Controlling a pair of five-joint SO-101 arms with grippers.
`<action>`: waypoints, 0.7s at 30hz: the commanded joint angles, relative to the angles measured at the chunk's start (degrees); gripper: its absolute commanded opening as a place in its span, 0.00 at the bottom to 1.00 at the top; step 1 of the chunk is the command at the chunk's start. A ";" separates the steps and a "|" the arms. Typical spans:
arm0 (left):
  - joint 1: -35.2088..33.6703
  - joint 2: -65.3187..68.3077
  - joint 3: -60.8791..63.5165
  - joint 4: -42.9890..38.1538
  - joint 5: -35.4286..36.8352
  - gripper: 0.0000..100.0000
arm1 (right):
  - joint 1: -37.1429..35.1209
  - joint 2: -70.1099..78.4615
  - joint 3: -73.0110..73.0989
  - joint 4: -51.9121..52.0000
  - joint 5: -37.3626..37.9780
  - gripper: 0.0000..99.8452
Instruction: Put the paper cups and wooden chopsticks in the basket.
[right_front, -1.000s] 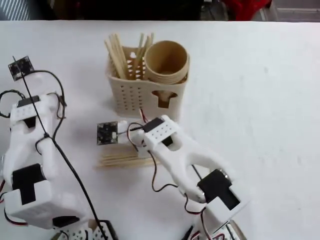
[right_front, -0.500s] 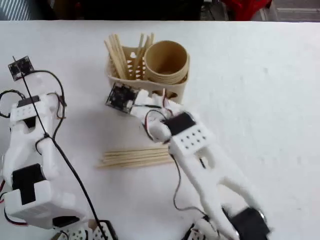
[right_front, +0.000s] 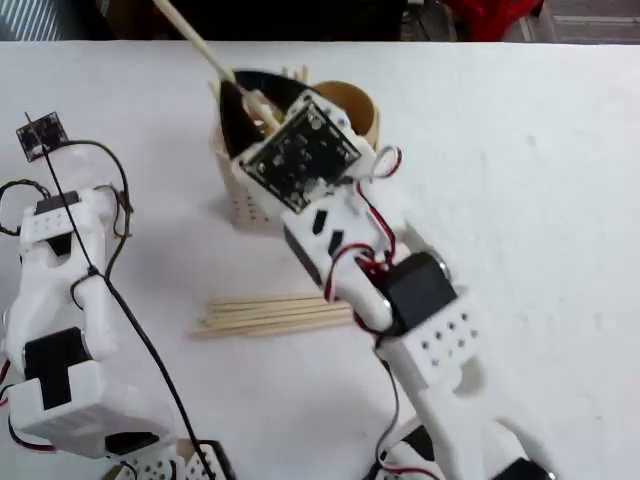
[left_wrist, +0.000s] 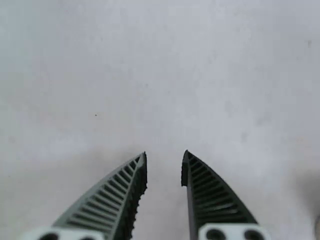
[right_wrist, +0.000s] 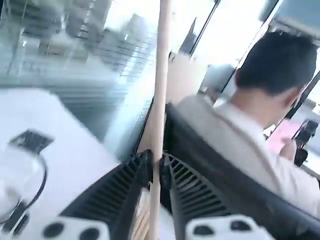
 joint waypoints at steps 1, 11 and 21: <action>0.57 -0.31 -0.62 -0.97 0.53 0.13 | -0.48 7.25 -5.98 -9.10 -0.18 0.02; 0.48 -0.31 -0.62 -0.97 0.53 0.13 | -0.13 21.14 -11.60 -10.59 -0.53 0.02; 0.48 -0.31 -0.70 -0.97 0.53 0.13 | -0.13 18.86 -11.52 -8.04 -0.53 0.02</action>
